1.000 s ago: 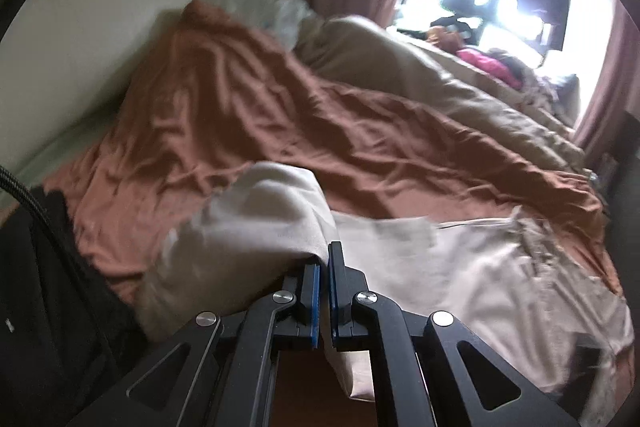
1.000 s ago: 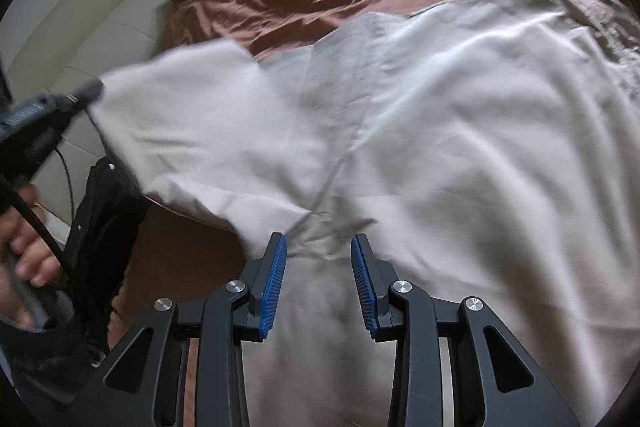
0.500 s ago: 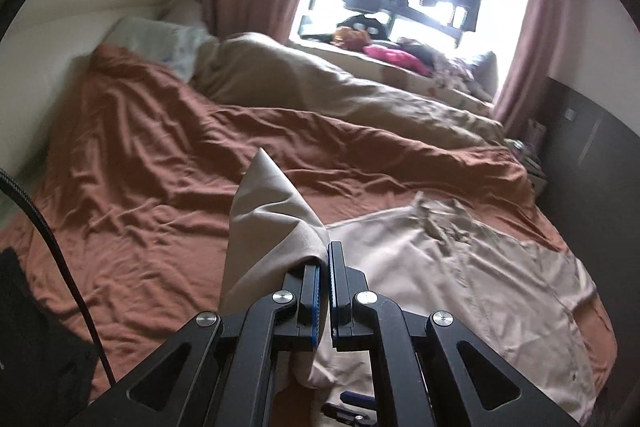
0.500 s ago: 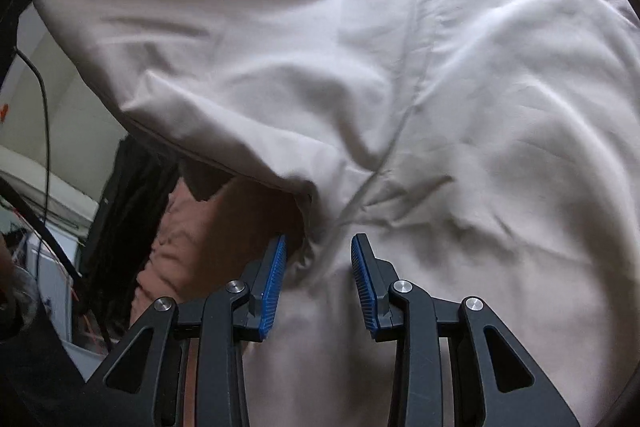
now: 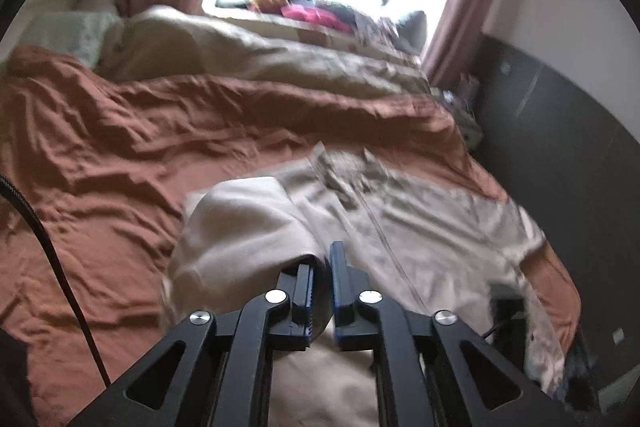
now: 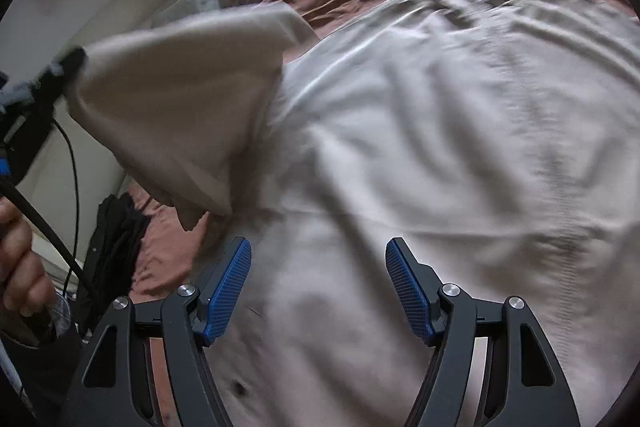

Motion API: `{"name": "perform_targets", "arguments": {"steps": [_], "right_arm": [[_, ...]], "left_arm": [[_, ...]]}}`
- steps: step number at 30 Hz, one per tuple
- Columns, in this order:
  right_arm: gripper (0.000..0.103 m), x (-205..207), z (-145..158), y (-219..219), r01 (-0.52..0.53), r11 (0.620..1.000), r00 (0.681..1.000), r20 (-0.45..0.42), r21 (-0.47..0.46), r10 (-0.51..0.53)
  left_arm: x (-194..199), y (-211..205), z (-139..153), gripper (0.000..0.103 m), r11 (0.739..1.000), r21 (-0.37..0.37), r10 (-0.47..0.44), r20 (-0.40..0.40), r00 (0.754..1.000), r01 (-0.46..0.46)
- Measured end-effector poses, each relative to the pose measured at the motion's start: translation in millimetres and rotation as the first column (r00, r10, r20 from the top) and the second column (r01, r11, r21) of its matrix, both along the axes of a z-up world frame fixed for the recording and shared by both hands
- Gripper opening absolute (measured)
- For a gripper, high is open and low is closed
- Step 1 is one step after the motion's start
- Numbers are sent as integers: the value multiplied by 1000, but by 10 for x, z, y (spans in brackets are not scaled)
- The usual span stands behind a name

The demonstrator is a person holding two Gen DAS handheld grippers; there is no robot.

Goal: Fold large clothes
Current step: 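Fold the held sleeve across the jacket body with the left gripper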

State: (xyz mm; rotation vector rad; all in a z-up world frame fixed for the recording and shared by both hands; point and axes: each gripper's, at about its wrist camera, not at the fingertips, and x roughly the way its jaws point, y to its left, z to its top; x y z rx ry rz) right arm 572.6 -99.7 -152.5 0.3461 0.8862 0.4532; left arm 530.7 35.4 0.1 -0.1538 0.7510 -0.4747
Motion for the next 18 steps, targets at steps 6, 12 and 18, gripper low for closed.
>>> {"name": "perform_targets", "arguments": {"steps": [6,12,18], "right_arm": [[68,-221,249,-312,47,998,997,65,-41,-44],[68,-448,444,-16,-9,997,994,110,-82,18],[68,-444,487,549,-110,974,984,116,-197,134]], "left_arm": [[-212,-25,-22,85,999,-47,-6,-15,1000,5],[-430,445,14,85,988,-8,155,-11,988,-155],[-714,1050,-333,85,943,30,331,-79,940,-330]]}}
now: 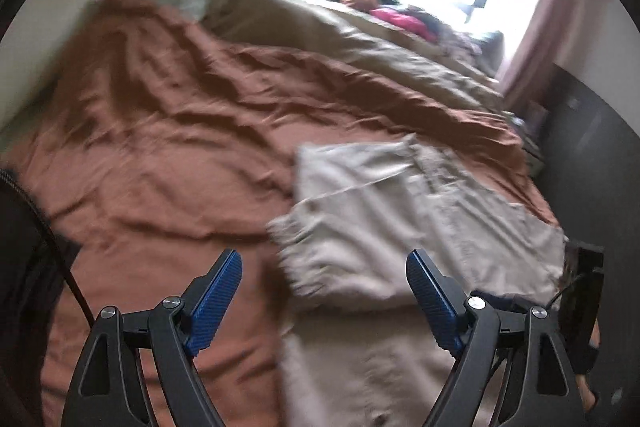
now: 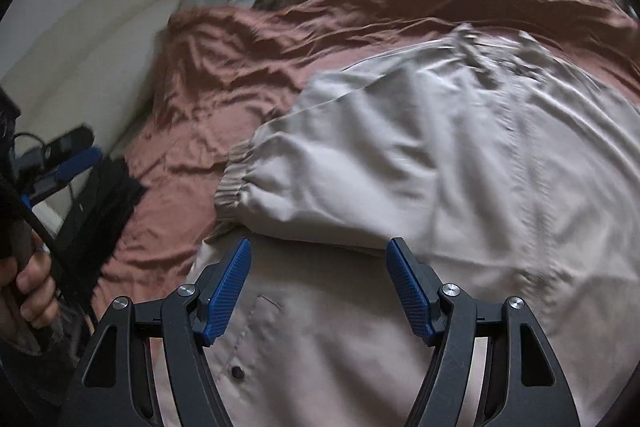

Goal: Fold large clothes

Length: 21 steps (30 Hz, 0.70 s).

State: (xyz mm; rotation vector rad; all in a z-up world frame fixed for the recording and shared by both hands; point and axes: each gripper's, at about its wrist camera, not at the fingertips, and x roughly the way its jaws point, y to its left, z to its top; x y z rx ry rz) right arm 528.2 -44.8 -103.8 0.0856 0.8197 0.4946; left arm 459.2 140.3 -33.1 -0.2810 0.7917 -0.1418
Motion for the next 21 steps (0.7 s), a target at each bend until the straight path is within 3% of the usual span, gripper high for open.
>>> {"name": "perform_targets", "arguments": {"steps": [7,15,16,17,19,20,21], "right_arm": [[68,335,-101,729,-117,974,993,7,-193,121],[68,550,-513,1485,-215,870,971,1,-443,241],[52,586,-570,1535,-212,858,971,-4,-467,238],[22,629,-618,1561,-203,848,974,-10,-490,227],[14,695,-648,1557,-202,853,976,-30,-481,214],[5,728,-611,1512,-196,874,978,-27,-444,206],[4,736,-577,1489,-184,880,980,-18,-438,196]], "left_arm": [[-485,656,-541,85,984,-71,159,-75,984,-164],[-795,962,-1004,85,961,-124,229,-152,962,-248],[-808,981,-1018,85,961,-117,232,-155,960,-251],[-815,1003,-1026,85,961,-115,234,-156,960,-253],[-836,1027,-1024,85,960,-110,239,-153,959,-257],[-843,1032,-1019,85,960,-108,239,-152,959,-256],[-849,1035,-1019,85,961,-106,238,-151,959,-255]]}}
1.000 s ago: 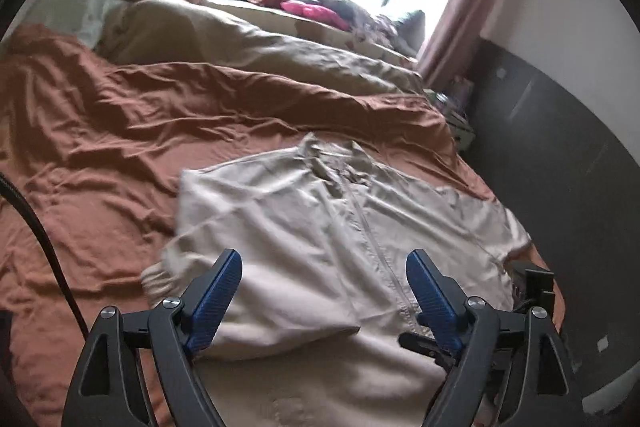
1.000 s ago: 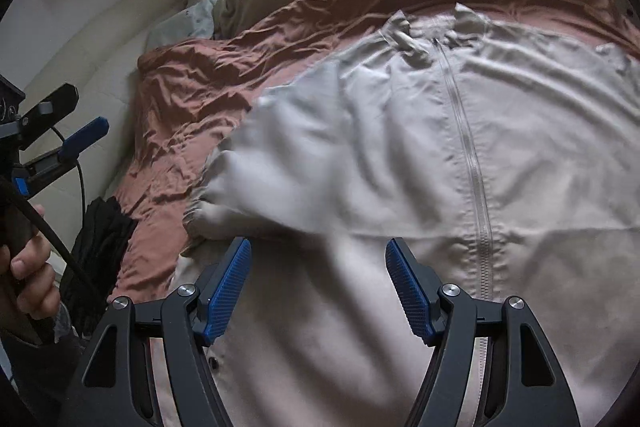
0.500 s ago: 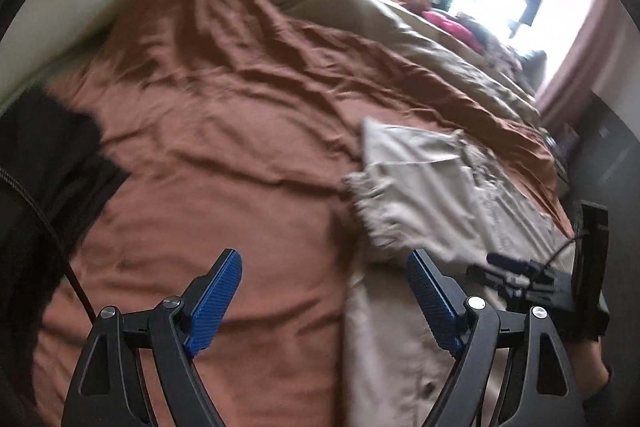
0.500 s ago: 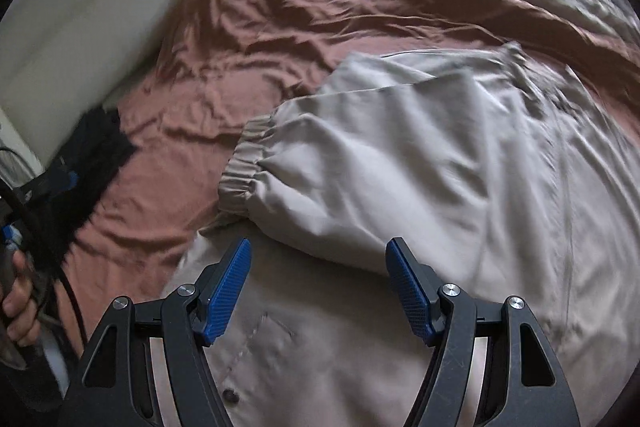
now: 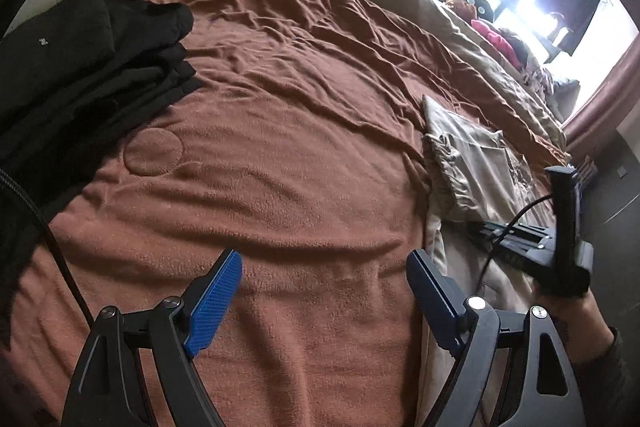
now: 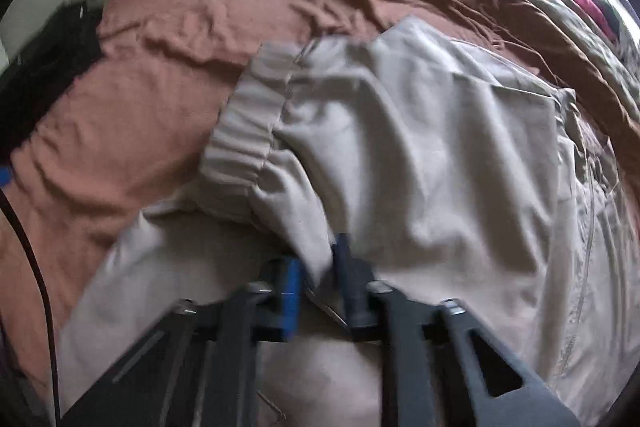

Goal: Fold large clothes

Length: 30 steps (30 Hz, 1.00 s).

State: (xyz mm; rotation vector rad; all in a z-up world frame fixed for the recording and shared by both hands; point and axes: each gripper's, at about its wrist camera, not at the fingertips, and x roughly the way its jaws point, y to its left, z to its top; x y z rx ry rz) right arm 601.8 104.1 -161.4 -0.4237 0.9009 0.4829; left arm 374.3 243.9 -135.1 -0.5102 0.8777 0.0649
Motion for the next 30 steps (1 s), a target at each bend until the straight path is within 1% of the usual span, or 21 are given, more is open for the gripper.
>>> {"name": "perform_targets", "arguments": {"steps": [7,9,13,17,22,26,27,28,29,30], "right_arm": [[2,-44,323,-349,63,992,997,35,107,-67],[2,-47,440,-550,103,981,993,40,162,-111],[2,-115,625,-1009,180,947,979,42,265,-198],[1,-212,699,-1437,252,907,959,39,337,-281],[1,-304,611,-1921,361,849,917,16,386,-398],[2,-292,421,-2312,478,767,861,-54,428,-506],[2,-287,409,-2360,496,754,851,-65,431,-522],[2,-288,383,-2431,522,736,835,-81,431,-545],[2,-292,339,-2499,556,708,813,-107,435,-573],[2,-288,303,-2539,580,695,797,-121,425,-591]], "left_arm": [[41,-84,33,85,1000,-2,-22,5,1000,22],[54,-135,52,85,999,6,-33,4,999,33],[70,-240,117,85,999,23,-50,6,999,50],[113,-343,187,85,997,34,-63,10,998,63],[211,-510,205,85,995,51,-89,-4,996,89],[263,-653,215,85,991,64,-114,-13,993,115],[275,-685,215,85,990,69,-120,-16,993,121],[287,-721,212,85,989,73,-127,-21,992,128],[297,-752,209,85,988,77,-132,-25,991,133],[306,-773,206,85,987,80,-135,-28,990,137]]}}
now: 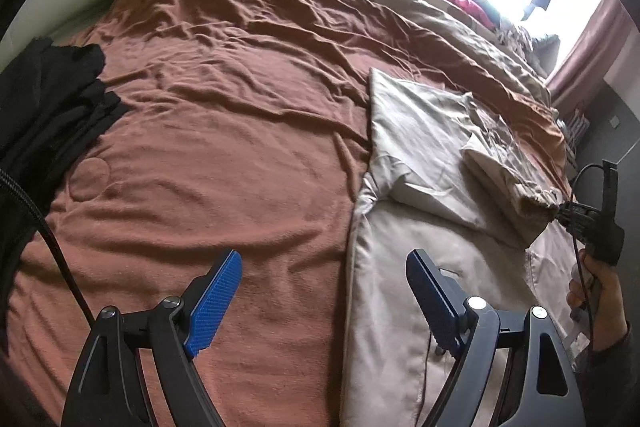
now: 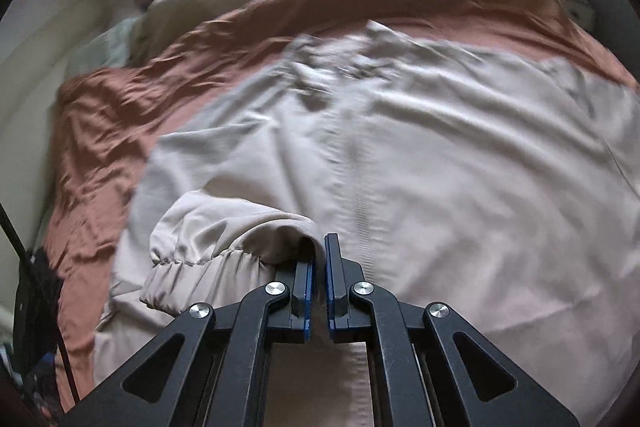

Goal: Fold large clothes

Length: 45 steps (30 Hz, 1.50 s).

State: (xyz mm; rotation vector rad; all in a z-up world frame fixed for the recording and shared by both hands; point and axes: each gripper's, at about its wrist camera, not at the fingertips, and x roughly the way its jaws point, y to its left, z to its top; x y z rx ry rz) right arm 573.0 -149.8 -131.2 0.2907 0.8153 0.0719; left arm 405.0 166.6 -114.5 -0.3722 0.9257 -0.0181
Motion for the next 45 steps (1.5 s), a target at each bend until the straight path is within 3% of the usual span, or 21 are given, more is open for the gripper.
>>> {"name": "perform_targets", "arguments": {"steps": [3,5,6,8,9,13,17,24,28,31,34,37,41,45], "right_arm": [[3,21,-80,-156,55,998,998,-37,39,-54],[14,-12,-110,-267,67,993,997,-34,94,-64],[23,-32,-120,-317,68,991,997,-33,115,-65],[74,-84,-146,-440,81,989,996,-33,125,-77],[76,-119,-156,-502,80,988,997,-23,133,-78],[76,-254,-145,-606,68,992,997,-34,105,-65],[76,-463,65,-608,65,998,997,28,16,-65],[76,-627,53,-651,1,999,1000,9,51,-1],[76,-735,284,-172,-108,976,988,88,-189,126],[76,-762,393,178,-204,948,967,103,-246,235],[76,-637,384,521,-288,918,946,67,-271,317],[76,-430,191,721,-353,890,931,-16,-290,364],[76,-127,-187,777,-351,882,936,-140,-314,322],[74,-26,-373,797,-348,860,937,-161,-373,309]], "left_arm": [[33,-67,-11,85,1000,7,-9,-7,1000,9],[69,-98,-21,85,1000,9,-14,-13,1000,14],[92,-114,-27,85,1000,9,-17,-17,1000,18],[146,-157,-32,85,1000,8,-27,-20,999,27],[176,-177,-37,85,999,7,-31,-20,999,31],[296,-281,-68,85,999,5,-54,-22,998,54],[438,-388,-107,85,997,6,-81,-24,996,81],[770,-618,-293,85,988,50,-143,-63,988,146],[926,-667,-390,85,982,93,-155,-89,984,164],[968,-662,-400,85,982,95,-158,-86,984,165],[972,-654,-402,85,982,95,-155,-81,985,163],[951,-634,-436,85,984,86,-150,-84,985,157],[931,-587,-505,81,989,68,-125,-108,986,133],[905,-574,-549,69,988,77,-122,-135,983,133]]}}
